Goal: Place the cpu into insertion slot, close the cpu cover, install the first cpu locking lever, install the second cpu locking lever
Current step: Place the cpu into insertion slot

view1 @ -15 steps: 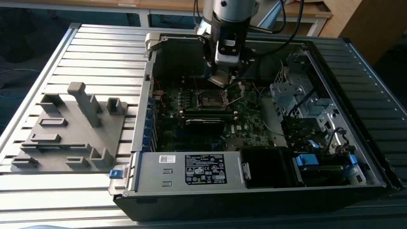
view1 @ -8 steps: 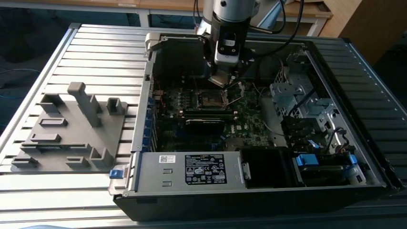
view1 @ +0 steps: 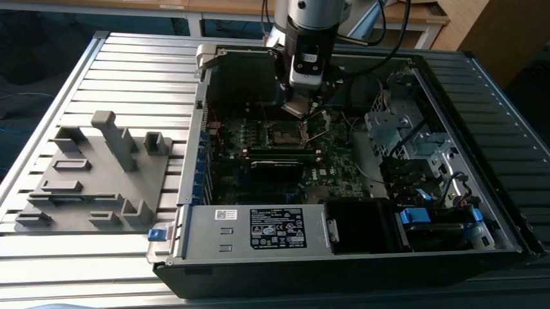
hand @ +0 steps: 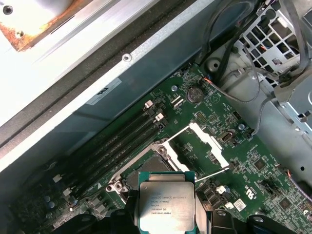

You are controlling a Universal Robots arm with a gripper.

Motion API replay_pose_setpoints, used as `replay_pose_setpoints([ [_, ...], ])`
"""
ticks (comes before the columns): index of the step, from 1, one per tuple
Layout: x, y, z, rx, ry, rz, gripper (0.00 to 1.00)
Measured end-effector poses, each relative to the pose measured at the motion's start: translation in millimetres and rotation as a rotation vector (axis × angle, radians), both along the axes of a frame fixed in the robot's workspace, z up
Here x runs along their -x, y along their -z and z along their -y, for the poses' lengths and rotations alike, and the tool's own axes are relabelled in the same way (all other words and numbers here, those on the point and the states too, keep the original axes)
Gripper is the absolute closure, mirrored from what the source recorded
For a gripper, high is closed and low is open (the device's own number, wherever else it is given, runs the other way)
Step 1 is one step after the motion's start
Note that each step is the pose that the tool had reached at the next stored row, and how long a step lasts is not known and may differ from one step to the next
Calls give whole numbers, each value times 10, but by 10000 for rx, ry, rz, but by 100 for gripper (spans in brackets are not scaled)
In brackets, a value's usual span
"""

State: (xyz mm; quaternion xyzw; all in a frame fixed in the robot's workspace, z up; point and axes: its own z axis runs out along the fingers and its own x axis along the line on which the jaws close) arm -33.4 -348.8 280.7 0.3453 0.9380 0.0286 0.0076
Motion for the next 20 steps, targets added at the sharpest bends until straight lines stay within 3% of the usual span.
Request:
replay_pose_setpoints([
  [20,0,3,0,0,135,0,46],
])
